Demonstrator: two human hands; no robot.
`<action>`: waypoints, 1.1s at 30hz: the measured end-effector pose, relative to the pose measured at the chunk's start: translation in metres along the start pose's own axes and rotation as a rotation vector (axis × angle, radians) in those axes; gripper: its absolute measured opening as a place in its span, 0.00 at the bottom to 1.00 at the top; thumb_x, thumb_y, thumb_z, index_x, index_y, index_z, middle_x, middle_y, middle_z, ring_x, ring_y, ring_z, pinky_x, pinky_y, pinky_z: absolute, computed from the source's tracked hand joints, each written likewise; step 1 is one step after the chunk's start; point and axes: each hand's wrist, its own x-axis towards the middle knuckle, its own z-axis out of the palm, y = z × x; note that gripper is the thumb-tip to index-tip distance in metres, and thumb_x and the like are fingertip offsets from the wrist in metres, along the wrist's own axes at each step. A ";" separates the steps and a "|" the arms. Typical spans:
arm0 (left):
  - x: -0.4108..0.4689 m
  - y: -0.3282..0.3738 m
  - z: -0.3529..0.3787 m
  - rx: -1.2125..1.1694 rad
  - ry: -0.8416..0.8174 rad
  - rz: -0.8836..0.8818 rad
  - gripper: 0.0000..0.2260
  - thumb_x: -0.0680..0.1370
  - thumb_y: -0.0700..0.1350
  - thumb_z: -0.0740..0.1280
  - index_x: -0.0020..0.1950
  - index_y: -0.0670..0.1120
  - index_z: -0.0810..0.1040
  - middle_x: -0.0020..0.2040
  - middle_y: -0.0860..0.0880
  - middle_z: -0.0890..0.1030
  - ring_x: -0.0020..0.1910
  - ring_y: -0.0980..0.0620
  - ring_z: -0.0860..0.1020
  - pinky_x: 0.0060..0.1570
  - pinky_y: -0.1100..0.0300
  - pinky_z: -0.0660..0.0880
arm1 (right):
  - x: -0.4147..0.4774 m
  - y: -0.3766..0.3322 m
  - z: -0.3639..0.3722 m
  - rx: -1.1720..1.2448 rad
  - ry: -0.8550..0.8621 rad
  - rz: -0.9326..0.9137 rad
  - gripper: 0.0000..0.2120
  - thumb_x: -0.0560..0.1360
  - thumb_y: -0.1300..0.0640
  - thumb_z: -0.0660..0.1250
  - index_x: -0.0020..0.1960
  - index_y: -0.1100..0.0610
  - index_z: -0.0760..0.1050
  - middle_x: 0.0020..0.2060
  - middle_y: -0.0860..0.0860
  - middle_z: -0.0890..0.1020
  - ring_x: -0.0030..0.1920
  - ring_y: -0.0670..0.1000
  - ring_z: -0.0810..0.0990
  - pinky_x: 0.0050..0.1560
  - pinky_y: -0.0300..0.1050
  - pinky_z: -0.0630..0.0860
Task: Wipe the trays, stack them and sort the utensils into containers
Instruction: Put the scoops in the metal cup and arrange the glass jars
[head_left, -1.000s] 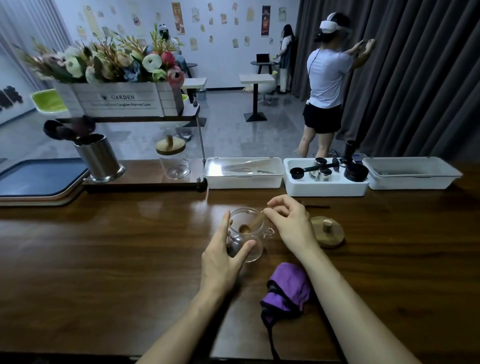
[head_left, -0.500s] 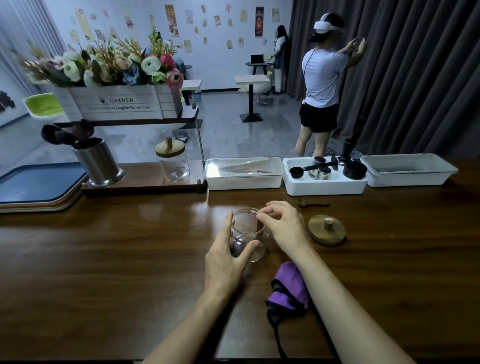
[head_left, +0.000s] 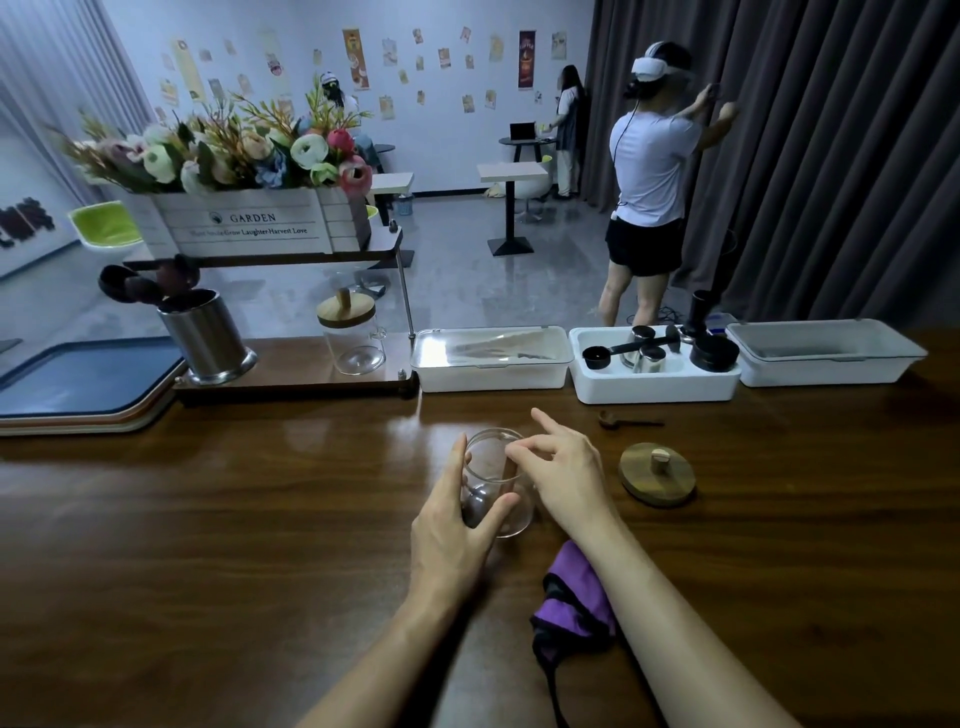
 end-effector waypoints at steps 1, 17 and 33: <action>0.000 0.000 0.000 -0.001 0.000 -0.002 0.40 0.72 0.64 0.75 0.73 0.79 0.52 0.50 0.80 0.72 0.50 0.64 0.79 0.48 0.78 0.69 | -0.001 0.001 -0.001 -0.023 0.000 -0.031 0.04 0.75 0.53 0.73 0.47 0.46 0.87 0.71 0.47 0.75 0.71 0.48 0.69 0.54 0.16 0.55; -0.002 -0.002 0.003 -0.017 -0.020 0.015 0.39 0.72 0.65 0.73 0.75 0.77 0.53 0.63 0.64 0.80 0.58 0.61 0.81 0.59 0.59 0.76 | -0.018 0.096 -0.084 -0.163 0.409 0.073 0.10 0.78 0.56 0.71 0.58 0.53 0.84 0.60 0.49 0.83 0.67 0.53 0.77 0.68 0.50 0.72; -0.005 0.006 0.003 0.017 -0.048 0.045 0.37 0.70 0.70 0.68 0.75 0.77 0.53 0.51 0.75 0.77 0.49 0.60 0.82 0.57 0.53 0.79 | 0.000 0.087 -0.092 -0.035 0.337 0.107 0.07 0.76 0.57 0.73 0.54 0.52 0.84 0.57 0.50 0.82 0.57 0.47 0.77 0.57 0.41 0.70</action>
